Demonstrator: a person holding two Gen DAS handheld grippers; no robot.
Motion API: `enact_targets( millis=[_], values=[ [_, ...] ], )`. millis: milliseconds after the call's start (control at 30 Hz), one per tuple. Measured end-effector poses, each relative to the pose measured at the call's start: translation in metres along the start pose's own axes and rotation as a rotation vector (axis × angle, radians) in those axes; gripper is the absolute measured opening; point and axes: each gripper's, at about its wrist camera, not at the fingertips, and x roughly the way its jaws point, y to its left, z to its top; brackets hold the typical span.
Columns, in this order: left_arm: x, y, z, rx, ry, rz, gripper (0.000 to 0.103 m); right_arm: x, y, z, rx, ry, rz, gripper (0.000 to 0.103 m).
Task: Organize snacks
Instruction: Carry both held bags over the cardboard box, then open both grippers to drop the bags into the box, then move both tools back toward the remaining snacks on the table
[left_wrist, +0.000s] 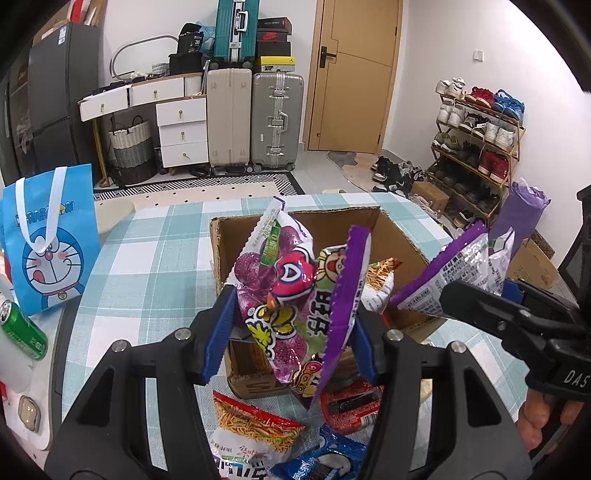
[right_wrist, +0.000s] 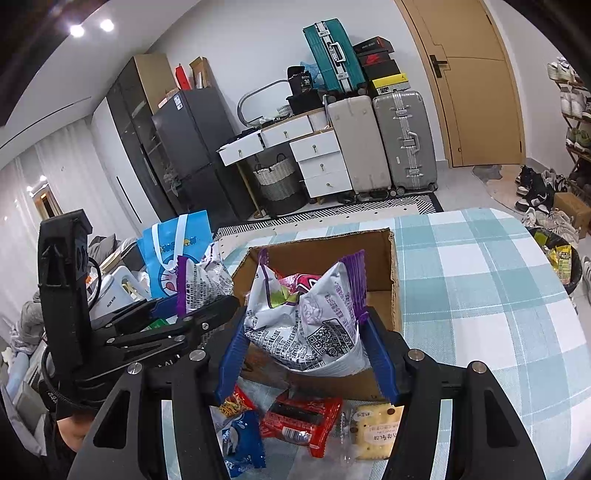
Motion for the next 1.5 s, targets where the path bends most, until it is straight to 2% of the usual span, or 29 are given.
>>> enact_targets(
  millis=[300,500,567,800,1033,1100,1200,1233,1333,1400,1500],
  values=[
    [0.026,0.003,0.0,0.01,0.029,0.005,0.054,0.02,-0.004,0.006,0.013,0.022,0.003,0.06],
    [0.039,-0.001,-0.001,0.06,0.035,0.021,0.054,0.041,-0.012,0.004,0.043,0.068,-0.012,0.061],
    [0.044,-0.001,-0.001,0.057,0.04,0.02,0.054,0.042,-0.012,0.005,0.038,0.06,-0.016,0.066],
    [0.052,0.008,0.005,0.028,0.049,-0.001,0.054,0.03,-0.016,0.007,0.028,0.022,-0.031,0.071],
    [0.051,0.009,0.004,0.021,0.056,0.003,0.055,0.025,-0.023,0.006,0.023,0.031,-0.049,0.074],
    [0.048,0.009,0.004,0.022,0.054,0.001,0.058,0.023,-0.022,0.006,0.011,0.023,-0.052,0.075],
    [0.039,0.011,0.004,0.023,0.04,-0.003,0.073,0.018,-0.021,0.005,0.005,0.007,-0.059,0.082],
    [0.036,0.011,0.004,0.023,0.03,0.0,0.081,0.015,-0.023,0.005,0.008,0.001,-0.058,0.083],
    [0.022,0.012,0.004,0.015,0.006,-0.011,0.083,0.009,-0.024,0.004,0.018,-0.002,-0.065,0.091],
    [0.016,0.014,0.002,0.005,0.019,-0.014,0.084,0.005,-0.028,0.002,0.032,-0.001,-0.065,0.1],
    [0.007,0.017,-0.005,-0.003,0.025,0.001,0.085,-0.003,-0.033,-0.001,0.049,0.0,-0.074,0.101]
  ],
)
